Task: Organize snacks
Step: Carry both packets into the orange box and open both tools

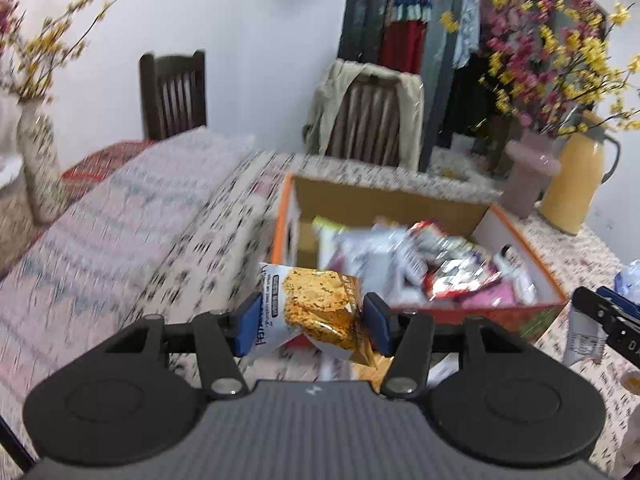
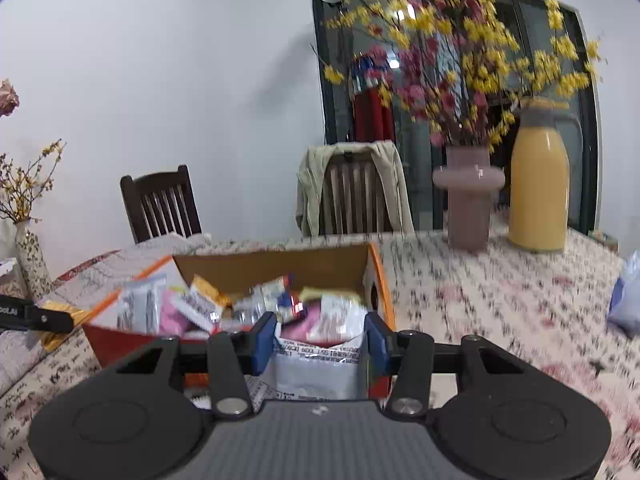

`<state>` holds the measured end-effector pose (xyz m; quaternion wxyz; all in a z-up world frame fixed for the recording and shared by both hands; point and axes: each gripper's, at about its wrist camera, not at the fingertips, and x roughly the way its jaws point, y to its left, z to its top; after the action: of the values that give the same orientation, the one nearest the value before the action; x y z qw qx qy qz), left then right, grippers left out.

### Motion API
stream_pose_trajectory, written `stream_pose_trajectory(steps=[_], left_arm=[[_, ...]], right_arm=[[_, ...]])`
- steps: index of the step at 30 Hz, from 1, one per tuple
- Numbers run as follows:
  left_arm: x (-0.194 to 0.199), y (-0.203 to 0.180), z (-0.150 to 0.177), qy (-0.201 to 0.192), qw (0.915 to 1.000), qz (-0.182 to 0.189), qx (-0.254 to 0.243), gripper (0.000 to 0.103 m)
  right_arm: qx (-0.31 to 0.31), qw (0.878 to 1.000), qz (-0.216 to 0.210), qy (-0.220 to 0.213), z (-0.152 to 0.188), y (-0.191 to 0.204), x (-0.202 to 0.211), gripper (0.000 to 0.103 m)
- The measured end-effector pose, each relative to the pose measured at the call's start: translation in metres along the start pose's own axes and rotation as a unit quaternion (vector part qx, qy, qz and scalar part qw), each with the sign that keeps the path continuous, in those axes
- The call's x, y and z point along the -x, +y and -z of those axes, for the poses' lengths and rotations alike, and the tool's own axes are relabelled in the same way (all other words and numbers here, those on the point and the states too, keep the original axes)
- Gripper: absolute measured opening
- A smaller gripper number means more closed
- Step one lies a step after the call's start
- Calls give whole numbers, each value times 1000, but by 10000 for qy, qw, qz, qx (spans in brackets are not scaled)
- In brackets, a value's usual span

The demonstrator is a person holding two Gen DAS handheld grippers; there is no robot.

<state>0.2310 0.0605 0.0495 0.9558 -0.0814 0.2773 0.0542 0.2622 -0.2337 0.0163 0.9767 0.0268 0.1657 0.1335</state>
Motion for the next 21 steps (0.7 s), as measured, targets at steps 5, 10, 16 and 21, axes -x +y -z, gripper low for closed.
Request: stream_pose_trajectory(steps=[5, 10, 16, 21], left_arm=[[-4, -22, -24, -278, 9994, 179, -75, 56], [-22, -37, -45, -447, 9988, 164, -82, 56], [-60, -39, -58, -391, 9992, 90, 57, 56], [-88, -34, -50, -617, 9981, -50, 63, 56]], right_arm=[[91, 9998, 42, -146, -28, 10, -12, 47], [50, 9999, 87, -84, -48, 19, -43, 47], [33, 9999, 102, 47, -54, 26, -85, 47], [-35, 9999, 115, 109, -46, 24, -109, 47]])
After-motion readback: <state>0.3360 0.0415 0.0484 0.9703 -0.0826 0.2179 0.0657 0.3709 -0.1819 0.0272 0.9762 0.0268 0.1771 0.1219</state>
